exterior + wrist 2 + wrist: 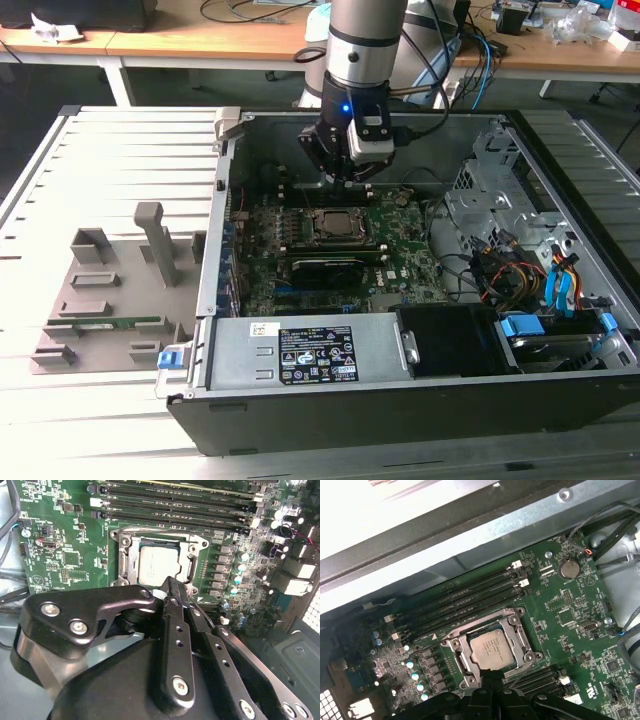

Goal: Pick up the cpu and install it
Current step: 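Install the first cpu locking lever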

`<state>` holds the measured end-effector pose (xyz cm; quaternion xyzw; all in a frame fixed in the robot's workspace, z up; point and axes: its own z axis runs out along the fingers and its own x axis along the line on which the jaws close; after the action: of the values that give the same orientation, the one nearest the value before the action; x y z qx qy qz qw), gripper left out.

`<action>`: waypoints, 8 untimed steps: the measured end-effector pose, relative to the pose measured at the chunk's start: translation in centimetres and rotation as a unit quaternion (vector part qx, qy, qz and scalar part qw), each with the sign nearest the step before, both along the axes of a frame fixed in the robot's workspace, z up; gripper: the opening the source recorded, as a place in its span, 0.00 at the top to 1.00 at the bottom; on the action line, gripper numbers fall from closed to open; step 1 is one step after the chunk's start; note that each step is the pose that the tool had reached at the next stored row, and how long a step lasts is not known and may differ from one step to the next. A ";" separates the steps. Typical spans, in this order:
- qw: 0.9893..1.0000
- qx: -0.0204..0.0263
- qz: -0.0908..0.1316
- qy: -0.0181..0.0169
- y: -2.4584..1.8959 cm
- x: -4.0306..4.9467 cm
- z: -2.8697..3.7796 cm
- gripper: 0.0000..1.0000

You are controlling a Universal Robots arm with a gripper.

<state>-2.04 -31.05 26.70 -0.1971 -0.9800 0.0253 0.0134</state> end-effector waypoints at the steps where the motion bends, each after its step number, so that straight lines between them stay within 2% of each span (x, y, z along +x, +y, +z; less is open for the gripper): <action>1: 1.000 0.000 0.002 0.000 0.00 0.00 0.00 0.89; 6: 1.000 0.000 0.012 0.000 0.00 0.00 0.00 0.89; 8: 0.999 0.000 0.032 0.000 0.00 0.00 0.00 0.89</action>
<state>-2.04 -31.06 26.70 -0.1654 -0.9858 0.0257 0.0125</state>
